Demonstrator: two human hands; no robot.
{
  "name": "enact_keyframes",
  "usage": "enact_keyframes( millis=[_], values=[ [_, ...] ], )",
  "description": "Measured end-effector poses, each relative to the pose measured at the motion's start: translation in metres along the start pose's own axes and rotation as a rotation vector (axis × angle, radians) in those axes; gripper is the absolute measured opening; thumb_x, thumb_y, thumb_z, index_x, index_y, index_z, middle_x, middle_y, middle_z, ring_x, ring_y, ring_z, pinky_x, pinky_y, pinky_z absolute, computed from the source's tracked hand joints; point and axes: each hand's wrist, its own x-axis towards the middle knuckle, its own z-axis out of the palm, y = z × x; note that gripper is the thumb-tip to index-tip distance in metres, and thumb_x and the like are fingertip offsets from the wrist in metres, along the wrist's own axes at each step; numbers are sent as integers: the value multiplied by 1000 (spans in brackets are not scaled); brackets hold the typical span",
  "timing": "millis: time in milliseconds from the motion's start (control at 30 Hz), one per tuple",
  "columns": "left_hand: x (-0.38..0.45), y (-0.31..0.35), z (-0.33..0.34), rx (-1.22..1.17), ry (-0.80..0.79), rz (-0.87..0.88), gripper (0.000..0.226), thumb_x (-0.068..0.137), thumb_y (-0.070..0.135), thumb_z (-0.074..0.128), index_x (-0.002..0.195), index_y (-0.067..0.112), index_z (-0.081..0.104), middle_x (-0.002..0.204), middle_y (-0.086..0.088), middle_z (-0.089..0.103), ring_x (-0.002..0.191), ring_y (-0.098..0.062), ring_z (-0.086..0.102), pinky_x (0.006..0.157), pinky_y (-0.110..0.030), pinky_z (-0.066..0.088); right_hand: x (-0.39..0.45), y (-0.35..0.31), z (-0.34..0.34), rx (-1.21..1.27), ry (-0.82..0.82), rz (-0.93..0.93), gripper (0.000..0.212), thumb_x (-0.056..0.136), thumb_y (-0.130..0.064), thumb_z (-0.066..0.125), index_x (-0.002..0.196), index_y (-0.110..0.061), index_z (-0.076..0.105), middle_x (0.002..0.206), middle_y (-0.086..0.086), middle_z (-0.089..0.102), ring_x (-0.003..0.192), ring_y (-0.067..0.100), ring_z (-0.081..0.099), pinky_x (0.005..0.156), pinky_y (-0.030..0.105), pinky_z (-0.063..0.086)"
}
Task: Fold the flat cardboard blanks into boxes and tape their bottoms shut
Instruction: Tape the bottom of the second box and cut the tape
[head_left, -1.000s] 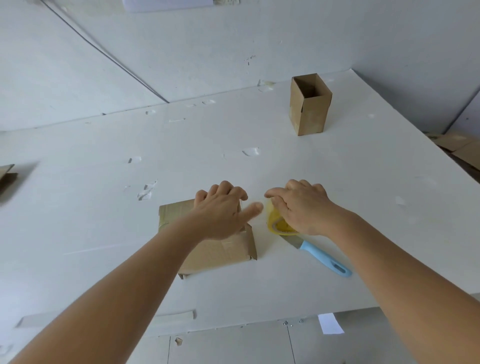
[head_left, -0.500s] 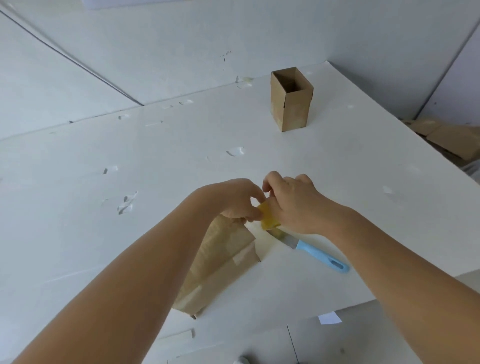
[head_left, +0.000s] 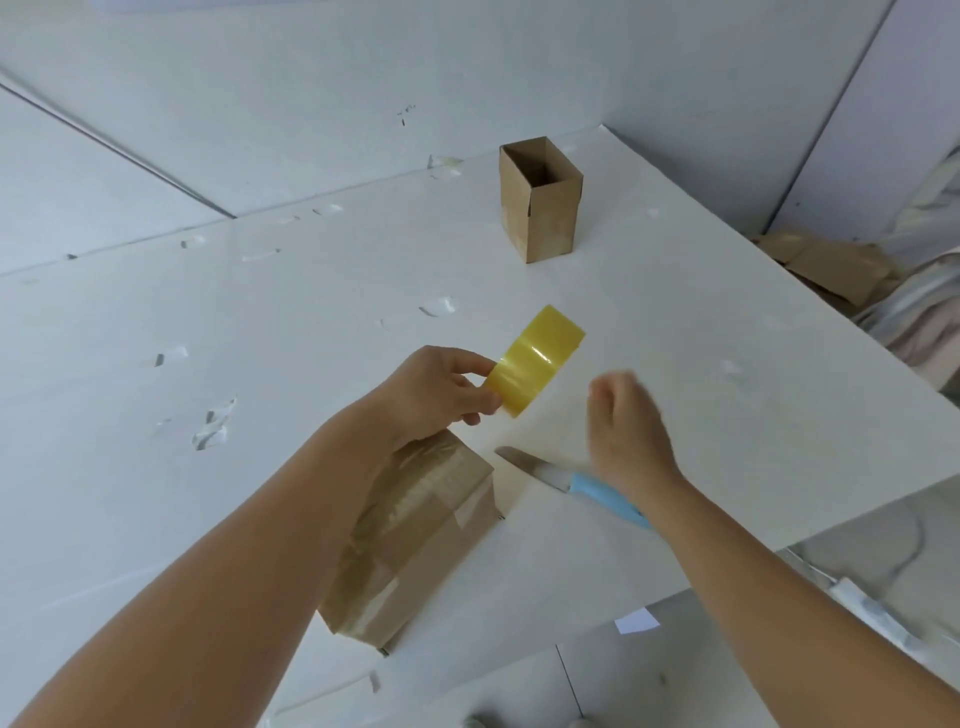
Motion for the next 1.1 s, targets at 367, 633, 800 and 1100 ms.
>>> enact_keyframes(
  millis=[367,633,800,1100],
  values=[
    [2,-2,5,39,81,-27,22,83,18,70,103,25,72,72,5,70,63,-8,60,83,-36,54,-23,23,5,-392,-372,-127,11,93,-21,42,90,-19,52,88,3,43,72,25,50,61,30,36],
    [6,-6,6,52,137,-22,27,82,21,70,108,26,70,69,8,70,60,-7,58,79,-31,54,-51,-25,-63,-380,-218,-339,25,92,-33,47,71,-18,48,51,1,43,50,23,41,46,31,31],
    [4,-6,5,46,157,12,27,81,20,71,107,26,70,75,3,71,61,-8,55,68,-22,49,-55,-62,-63,-747,-243,-411,25,99,-32,32,79,-21,40,57,-5,39,46,12,33,44,25,19],
    [3,-12,-1,-10,171,91,19,82,17,73,99,24,72,65,7,63,54,0,50,58,-13,43,-47,-94,-34,-966,-417,-356,16,92,-2,44,96,-16,51,84,1,57,81,22,59,61,26,37]
  ],
)
